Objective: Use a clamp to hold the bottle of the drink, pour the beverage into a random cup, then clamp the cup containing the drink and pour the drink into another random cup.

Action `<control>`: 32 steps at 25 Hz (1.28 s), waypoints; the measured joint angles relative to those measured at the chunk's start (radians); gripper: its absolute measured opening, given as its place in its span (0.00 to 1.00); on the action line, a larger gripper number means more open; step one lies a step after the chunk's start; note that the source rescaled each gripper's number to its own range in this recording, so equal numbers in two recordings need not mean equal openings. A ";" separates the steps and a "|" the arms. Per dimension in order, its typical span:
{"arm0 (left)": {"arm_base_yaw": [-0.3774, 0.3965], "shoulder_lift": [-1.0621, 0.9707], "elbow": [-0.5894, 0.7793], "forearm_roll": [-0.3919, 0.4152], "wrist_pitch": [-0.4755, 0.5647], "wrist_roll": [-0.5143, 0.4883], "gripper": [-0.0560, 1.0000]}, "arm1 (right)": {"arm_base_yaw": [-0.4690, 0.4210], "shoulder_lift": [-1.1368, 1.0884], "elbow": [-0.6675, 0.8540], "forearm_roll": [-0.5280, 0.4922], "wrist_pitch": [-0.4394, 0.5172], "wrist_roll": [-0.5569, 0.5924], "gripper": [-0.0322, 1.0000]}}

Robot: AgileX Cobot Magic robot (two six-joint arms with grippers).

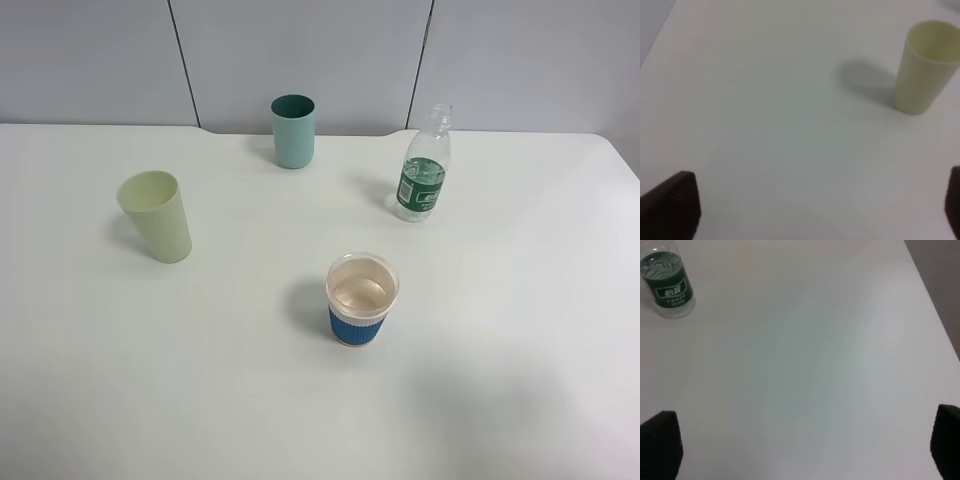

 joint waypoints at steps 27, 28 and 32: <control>-0.083 0.000 0.000 -0.003 0.000 0.013 0.99 | 0.000 0.000 0.000 0.000 0.000 0.001 1.00; -0.083 0.000 0.000 -0.003 0.000 0.013 0.99 | 0.000 0.000 0.000 0.000 0.000 0.001 1.00; -0.083 0.000 0.000 -0.003 0.000 0.013 0.99 | 0.000 0.000 0.000 0.000 0.000 0.001 1.00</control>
